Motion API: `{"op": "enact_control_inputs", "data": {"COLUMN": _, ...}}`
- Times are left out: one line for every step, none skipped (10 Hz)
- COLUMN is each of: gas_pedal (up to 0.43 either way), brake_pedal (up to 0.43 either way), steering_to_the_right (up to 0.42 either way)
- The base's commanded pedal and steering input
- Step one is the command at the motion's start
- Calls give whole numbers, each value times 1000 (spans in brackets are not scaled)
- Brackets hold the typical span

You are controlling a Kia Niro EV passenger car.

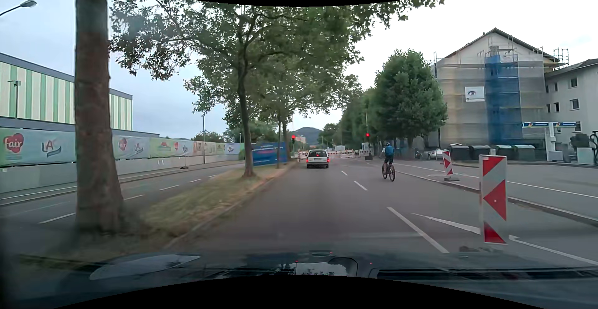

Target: Follow the waypoints while adhering to traffic rules and regulations

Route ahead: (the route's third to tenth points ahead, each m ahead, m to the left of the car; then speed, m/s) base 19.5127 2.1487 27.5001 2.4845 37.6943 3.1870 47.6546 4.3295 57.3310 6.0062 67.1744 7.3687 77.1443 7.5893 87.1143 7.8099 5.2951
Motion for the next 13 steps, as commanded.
{"op": "enact_control_inputs", "data": {"gas_pedal": 28, "brake_pedal": 0, "steering_to_the_right": -5}}
{"op": "enact_control_inputs", "data": {"gas_pedal": 28, "brake_pedal": 0, "steering_to_the_right": -6}}
{"op": "enact_control_inputs", "data": {"gas_pedal": 28, "brake_pedal": 0, "steering_to_the_right": -6}}
{"op": "enact_control_inputs", "data": {"gas_pedal": 28, "brake_pedal": 0, "steering_to_the_right": -6}}
{"op": "enact_control_inputs", "data": {"gas_pedal": 28, "brake_pedal": 0, "steering_to_the_right": -5}}
{"op": "enact_control_inputs", "data": {"gas_pedal": 28, "brake_pedal": 0, "steering_to_the_right": -3}}
{"op": "enact_control_inputs", "data": {"gas_pedal": 20, "brake_pedal": 0, "steering_to_the_right": -3}}
{"op": "enact_control_inputs", "data": {"gas_pedal": 0, "brake_pedal": 0, "steering_to_the_right": -3}}
{"op": "enact_control_inputs", "data": {"gas_pedal": 0, "brake_pedal": 0, "steering_to_the_right": -4}}
{"op": "enact_control_inputs", "data": {"gas_pedal": 0, "brake_pedal": 0, "steering_to_the_right": -4}}
{"op": "enact_control_inputs", "data": {"gas_pedal": 0, "brake_pedal": 0, "steering_to_the_right": 0}}
{"op": "enact_control_inputs", "data": {"gas_pedal": 0, "brake_pedal": 0, "steering_to_the_right": 2}}
{"op": "enact_control_inputs", "data": {"gas_pedal": 0, "brake_pedal": 0, "steering_to_the_right": 2}}
